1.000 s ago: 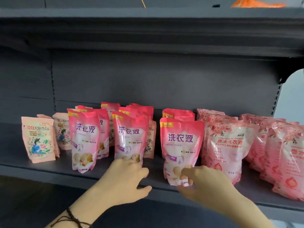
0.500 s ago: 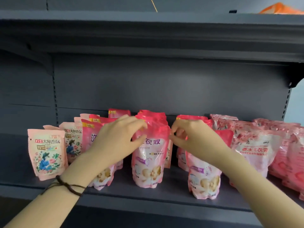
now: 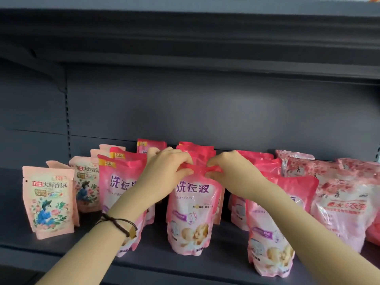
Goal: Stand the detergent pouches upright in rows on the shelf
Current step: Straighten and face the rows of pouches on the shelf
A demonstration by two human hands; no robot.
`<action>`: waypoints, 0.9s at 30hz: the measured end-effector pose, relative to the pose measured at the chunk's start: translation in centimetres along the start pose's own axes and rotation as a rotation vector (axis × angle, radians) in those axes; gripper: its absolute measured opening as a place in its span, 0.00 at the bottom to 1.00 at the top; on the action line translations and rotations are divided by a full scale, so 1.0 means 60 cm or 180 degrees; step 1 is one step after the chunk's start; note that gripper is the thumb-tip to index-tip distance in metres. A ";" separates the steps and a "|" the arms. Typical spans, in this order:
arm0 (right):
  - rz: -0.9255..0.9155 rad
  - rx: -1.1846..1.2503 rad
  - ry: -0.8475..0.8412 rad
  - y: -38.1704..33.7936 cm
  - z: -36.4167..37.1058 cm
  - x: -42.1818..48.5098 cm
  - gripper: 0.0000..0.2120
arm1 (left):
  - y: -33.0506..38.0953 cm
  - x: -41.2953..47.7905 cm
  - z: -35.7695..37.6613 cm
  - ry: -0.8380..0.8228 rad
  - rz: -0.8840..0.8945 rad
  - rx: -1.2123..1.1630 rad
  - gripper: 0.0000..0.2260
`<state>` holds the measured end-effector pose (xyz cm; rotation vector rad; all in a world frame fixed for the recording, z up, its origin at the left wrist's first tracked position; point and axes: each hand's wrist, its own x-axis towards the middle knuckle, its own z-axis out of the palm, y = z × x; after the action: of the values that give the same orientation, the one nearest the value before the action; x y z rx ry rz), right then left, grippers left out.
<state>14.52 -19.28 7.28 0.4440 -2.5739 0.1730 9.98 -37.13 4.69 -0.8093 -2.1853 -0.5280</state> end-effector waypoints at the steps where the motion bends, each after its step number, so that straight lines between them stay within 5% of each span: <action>1: 0.0006 0.0098 0.0002 0.000 -0.005 0.001 0.11 | -0.001 0.004 -0.004 -0.0002 0.0057 -0.0007 0.03; 3: 0.0054 0.0283 0.0064 0.002 -0.014 0.004 0.19 | -0.003 0.009 -0.012 0.0027 0.0191 -0.0008 0.04; 8: 0.0437 0.0885 0.0517 -0.003 -0.039 -0.012 0.10 | 0.003 0.016 -0.047 0.0144 -0.0067 -0.1513 0.04; 13: 0.0875 0.3375 0.1088 -0.006 -0.054 -0.055 0.05 | 0.047 0.031 -0.054 0.0418 -0.0448 -0.3247 0.05; 17: 0.0951 0.4375 0.1408 0.001 -0.045 -0.100 0.04 | 0.111 0.028 -0.023 0.0587 -0.1025 -0.3858 0.06; 27: 0.1170 0.4191 0.2196 0.097 -0.036 -0.205 0.19 | 0.252 0.021 0.069 0.0571 -0.1296 -0.4280 0.06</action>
<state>23.55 -9.95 2.59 0.2420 -1.5181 1.8074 17.63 -23.38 4.76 -0.8497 -1.6046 -2.2728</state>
